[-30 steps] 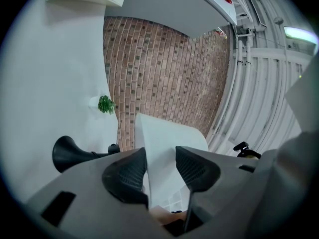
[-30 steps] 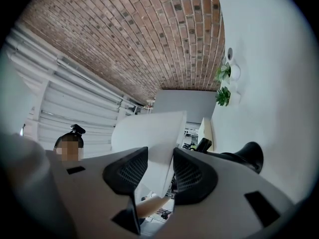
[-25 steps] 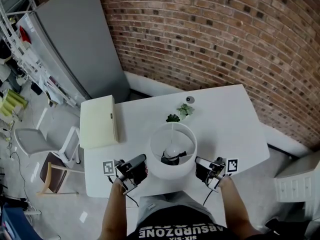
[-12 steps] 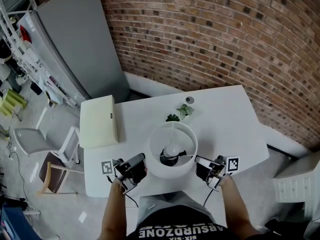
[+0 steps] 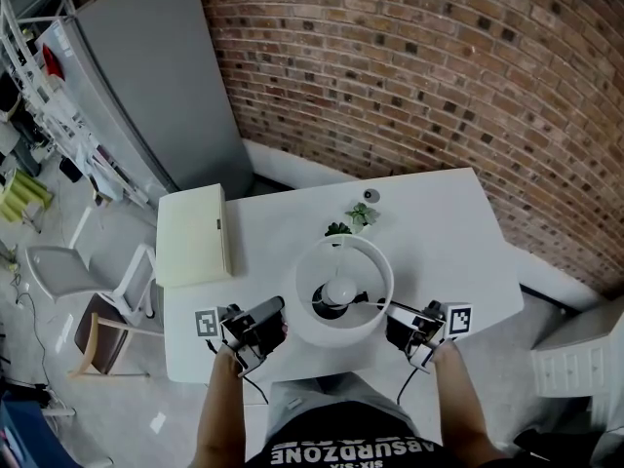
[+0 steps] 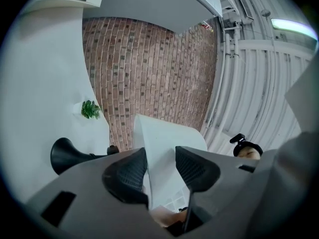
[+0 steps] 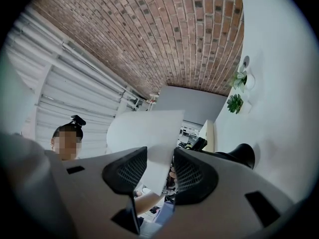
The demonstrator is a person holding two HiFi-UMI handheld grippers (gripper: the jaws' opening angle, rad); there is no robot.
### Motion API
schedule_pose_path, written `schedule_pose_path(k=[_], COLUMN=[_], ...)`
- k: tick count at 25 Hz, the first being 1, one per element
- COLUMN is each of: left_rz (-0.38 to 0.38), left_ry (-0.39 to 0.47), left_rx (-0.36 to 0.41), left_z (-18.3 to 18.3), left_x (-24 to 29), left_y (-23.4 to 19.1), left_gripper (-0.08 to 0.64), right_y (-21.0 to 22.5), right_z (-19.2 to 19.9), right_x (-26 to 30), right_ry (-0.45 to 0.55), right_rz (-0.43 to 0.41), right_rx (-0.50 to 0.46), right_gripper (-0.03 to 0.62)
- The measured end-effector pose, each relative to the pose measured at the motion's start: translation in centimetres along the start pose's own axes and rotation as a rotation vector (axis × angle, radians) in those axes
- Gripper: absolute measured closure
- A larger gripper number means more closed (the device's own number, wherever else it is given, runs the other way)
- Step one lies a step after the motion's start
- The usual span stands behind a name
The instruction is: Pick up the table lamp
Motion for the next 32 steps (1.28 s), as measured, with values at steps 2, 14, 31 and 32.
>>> schedule_pose_path(k=[2,14,31,32], left_rz=[0.008,0.06,0.136,0.14], left_ry=[-0.007,-0.037,0.002,0.001], left_rx=[0.007,0.061,0.107,0.109], left_z=[0.0,0.3,0.4,0.5], left_x=[0.3,2.1,5.4,5.5], left_y=[0.4,3.3,7.7,7.9], left_gripper=[0.377,0.377,0.383,0.383], right_y=[-0.4,-4.0,-9.8,-10.1], right_z=[-0.1,-0.7,-1.8,-1.8], right_x=[-0.1,-0.3,-0.5,-0.5], right_ry=[0.002,0.027,0.109,0.111], right_rz=[0.002,-0.021,-0.07,-0.072], right_rx=[-0.011,-0.087,-0.156,-0.161], right_gripper=[0.428,0.426,0.422,0.422])
Point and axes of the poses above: the fingertips, and each gripper's own axes: x forward along the fingers, y to its right, z out of its underside, the point moved 3 cm from there along -x, backward along the fingers, and after that the axes turned 12 degrees about z, right-handed, at the moved point
